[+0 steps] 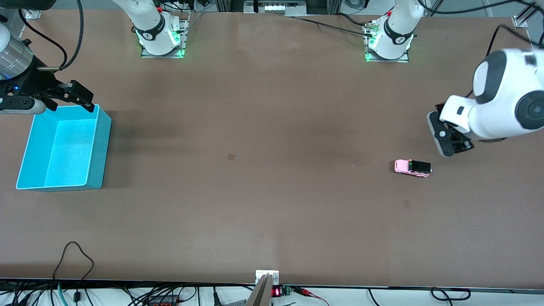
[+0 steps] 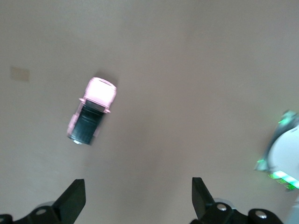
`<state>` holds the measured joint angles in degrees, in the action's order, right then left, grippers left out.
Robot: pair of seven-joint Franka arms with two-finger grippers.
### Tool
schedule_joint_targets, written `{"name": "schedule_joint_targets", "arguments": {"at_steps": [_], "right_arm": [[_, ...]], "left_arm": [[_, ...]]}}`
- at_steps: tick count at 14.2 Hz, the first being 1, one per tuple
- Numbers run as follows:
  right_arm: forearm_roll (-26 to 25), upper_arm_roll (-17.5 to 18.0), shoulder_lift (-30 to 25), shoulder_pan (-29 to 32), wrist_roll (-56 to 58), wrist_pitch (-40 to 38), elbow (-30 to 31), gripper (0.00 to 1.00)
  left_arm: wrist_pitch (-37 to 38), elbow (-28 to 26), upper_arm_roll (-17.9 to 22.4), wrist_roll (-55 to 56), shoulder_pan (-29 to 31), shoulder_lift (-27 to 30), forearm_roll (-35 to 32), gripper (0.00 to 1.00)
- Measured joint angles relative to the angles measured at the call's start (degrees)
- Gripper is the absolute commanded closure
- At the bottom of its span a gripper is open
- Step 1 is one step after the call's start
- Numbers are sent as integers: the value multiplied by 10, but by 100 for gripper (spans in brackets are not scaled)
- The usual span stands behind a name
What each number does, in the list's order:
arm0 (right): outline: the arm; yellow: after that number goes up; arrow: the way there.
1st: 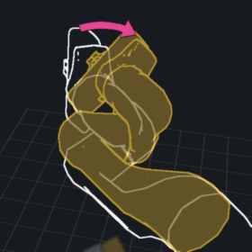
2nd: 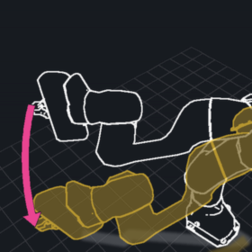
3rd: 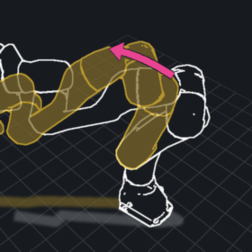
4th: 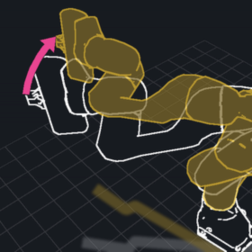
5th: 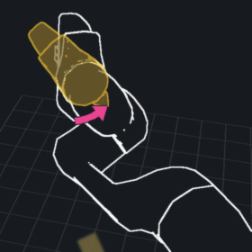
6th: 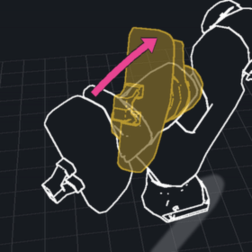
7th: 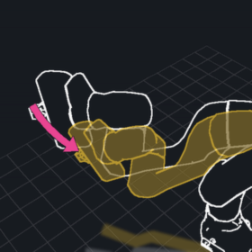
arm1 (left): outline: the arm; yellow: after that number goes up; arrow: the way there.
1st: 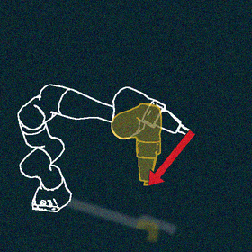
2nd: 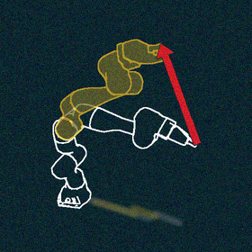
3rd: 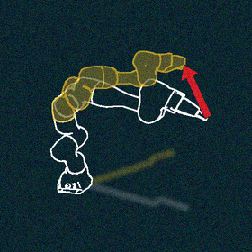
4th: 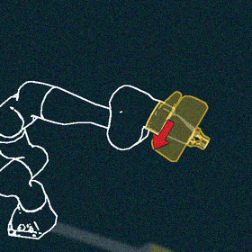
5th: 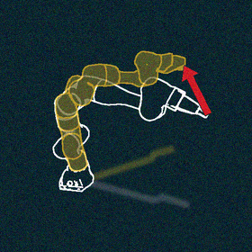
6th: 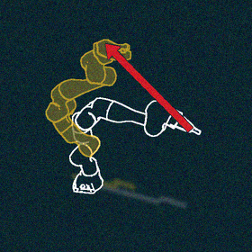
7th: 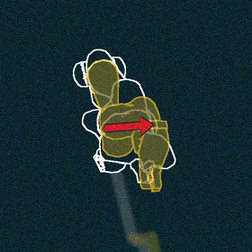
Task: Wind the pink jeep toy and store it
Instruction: 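Move the left gripper over the pink jeep and lower it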
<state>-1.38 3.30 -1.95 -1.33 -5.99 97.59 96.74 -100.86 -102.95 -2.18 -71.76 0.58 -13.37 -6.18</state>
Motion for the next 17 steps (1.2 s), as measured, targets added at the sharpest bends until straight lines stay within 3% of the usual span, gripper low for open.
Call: {"name": "schedule_joint_targets", "arguments": {"at_steps": [8, 15, 16, 17], "right_arm": [[0, -1, 0, 1, 0, 0, 0, 0], [0, -1, 0, 1, 0, 0, 0, 0], [0, -1, 0, 1, 0, 0, 0, 0], [0, -1, 0, 1, 0, 0, 0, 0]], "left_arm": [[-288, -100, 1, -166, 25, -72, -14, 0], [-447, -180, 1, -195, 39, -105, -16, 0], [-459, -183, 1, -196, 39, -111, -16, 2], [-466, -184, 1, -196, 41, -117, -16, 12]]}}
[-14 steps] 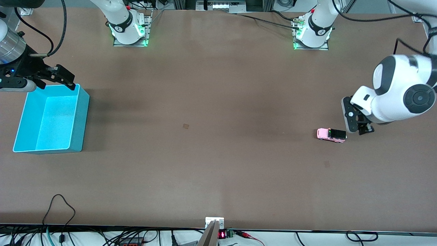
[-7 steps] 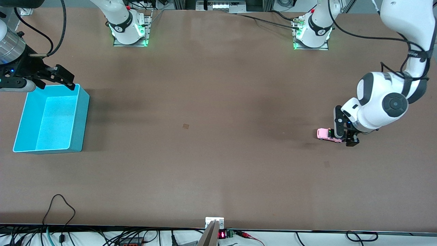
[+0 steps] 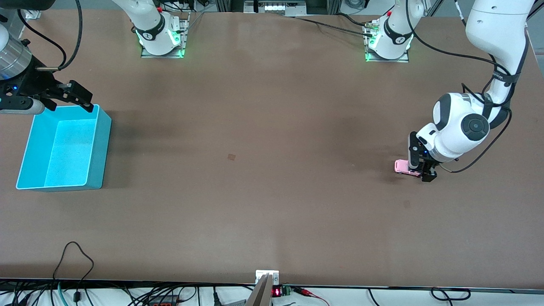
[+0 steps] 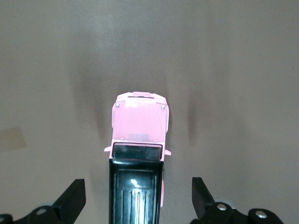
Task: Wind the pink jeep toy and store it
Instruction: 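Move the left gripper over the pink jeep and lower it, then close the left gripper on the pink jeep's roof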
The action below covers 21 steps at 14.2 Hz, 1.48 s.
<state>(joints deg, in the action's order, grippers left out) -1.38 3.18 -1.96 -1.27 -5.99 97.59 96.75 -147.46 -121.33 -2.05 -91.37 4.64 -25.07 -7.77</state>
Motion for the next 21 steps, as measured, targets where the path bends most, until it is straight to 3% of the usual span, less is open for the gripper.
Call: {"name": "schedule_joint_targets", "arguments": {"at_steps": [2, 3, 4, 16, 21], "right_arm": [[0, 0, 0, 0, 0, 0, 0, 0], [0, 0, 0, 0, 0, 0, 0, 0], [0, 0, 0, 0, 0, 0, 0, 0], [0, 0, 0, 0, 0, 0, 0, 0], [0, 0, 0, 0, 0, 0, 0, 0]], "left_arm": [[-7, 0, 0, -1, 2, -9, 0, 53], [-8, 0, 0, -1, 2, -11, 0, 70], [-8, 0, 0, -1, 2, -11, 0, 79], [-9, 1, 1, 40, 10, -11, 0, 81], [-10, 21, 3, -41, 95, -24, 0, 81]]}}
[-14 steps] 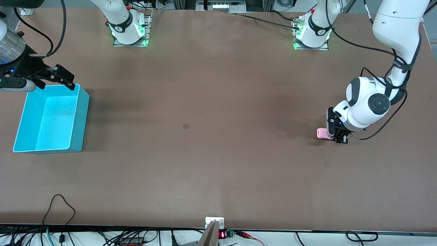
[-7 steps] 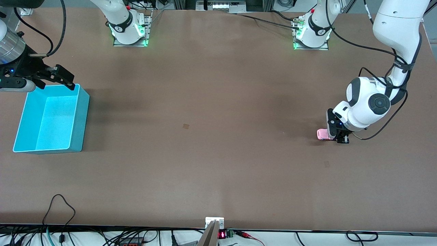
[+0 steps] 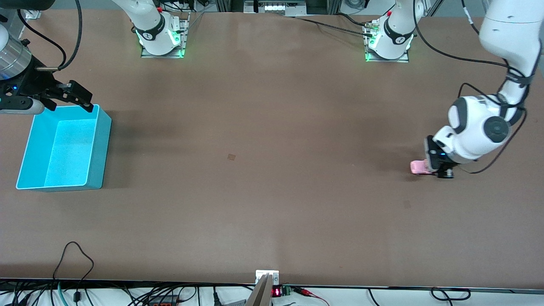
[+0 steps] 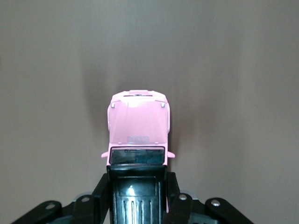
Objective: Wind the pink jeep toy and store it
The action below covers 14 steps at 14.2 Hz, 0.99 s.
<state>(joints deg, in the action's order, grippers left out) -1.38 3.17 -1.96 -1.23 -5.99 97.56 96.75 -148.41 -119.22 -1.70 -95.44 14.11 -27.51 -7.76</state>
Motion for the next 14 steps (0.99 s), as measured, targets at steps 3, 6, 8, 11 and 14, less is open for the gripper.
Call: {"name": "schedule_joint_targets", "arguments": {"at_steps": [3, 6, 8, 11, 14], "right_arm": [[0, 0, 0, 0, 0, 0, 0, 0], [0, 0, 0, 0, 0, 0, 0, 0], [0, 0, 0, 0, 0, 0, 0, 0], [0, 0, 0, 0, 0, 0, 0, 0], [0, 0, 0, 0, 0, 0, 0, 0]], "left_arm": [[1, 31, 0, -57, 69, -19, 0, 81], [0, 49, -1, -84, 106, -31, 0, 81], [0, 53, -3, -88, 113, -33, 0, 81], [1, 53, -3, -89, 113, -33, 0, 79], [1, 53, -3, -94, 113, -33, 0, 79]]}}
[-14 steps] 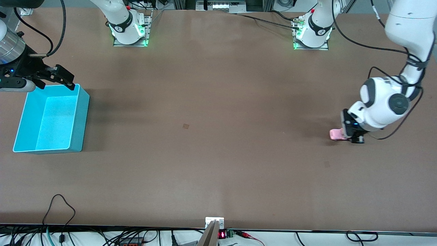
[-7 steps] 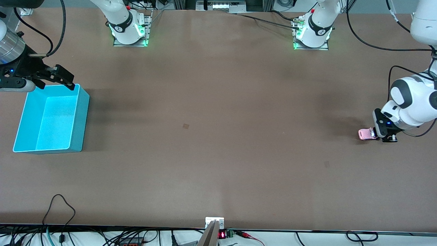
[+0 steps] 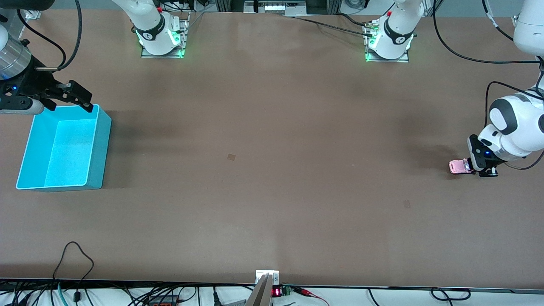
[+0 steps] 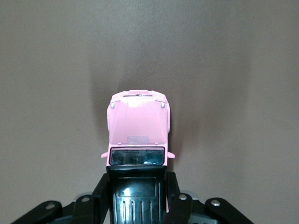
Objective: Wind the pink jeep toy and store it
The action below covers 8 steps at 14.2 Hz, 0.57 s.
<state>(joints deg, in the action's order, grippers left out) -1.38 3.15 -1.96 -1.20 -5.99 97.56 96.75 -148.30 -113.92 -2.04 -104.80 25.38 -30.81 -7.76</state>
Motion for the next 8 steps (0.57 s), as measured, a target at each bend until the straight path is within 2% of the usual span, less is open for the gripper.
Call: {"name": "schedule_joint_targets", "arguments": {"at_steps": [8], "right_arm": [[0, 0, 0, 0, 0, 0, 0, 0]], "left_arm": [[4, 3, -1, -24, -1, -1, 0, 79]]}}
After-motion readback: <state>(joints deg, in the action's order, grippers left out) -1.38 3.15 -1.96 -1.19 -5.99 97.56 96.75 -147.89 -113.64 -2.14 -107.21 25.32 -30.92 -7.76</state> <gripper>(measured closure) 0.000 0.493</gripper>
